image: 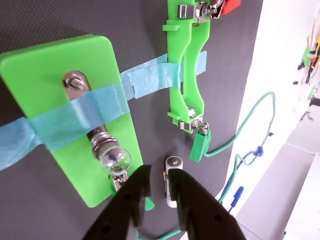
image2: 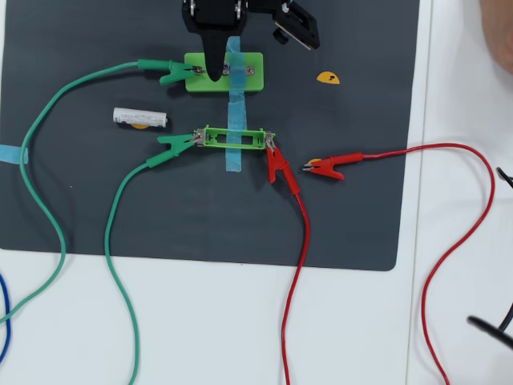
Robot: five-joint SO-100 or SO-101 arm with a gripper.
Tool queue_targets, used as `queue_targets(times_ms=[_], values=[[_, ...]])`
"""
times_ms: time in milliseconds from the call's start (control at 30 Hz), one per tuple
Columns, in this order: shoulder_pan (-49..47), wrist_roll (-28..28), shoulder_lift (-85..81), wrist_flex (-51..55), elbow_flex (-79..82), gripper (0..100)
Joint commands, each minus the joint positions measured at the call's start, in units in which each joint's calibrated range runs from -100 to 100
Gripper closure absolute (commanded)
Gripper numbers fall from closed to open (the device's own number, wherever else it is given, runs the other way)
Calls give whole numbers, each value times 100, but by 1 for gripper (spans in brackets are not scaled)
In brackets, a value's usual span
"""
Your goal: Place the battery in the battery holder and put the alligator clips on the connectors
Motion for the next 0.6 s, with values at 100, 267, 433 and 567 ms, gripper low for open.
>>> queue_targets(times_ms=[100, 267, 433, 567], values=[[53, -4, -41, -523, 90, 99], [43, -4, -41, -532, 90, 99], [2, -4, -41, -575, 98, 99], [103, 32, -41, -575, 90, 99]])
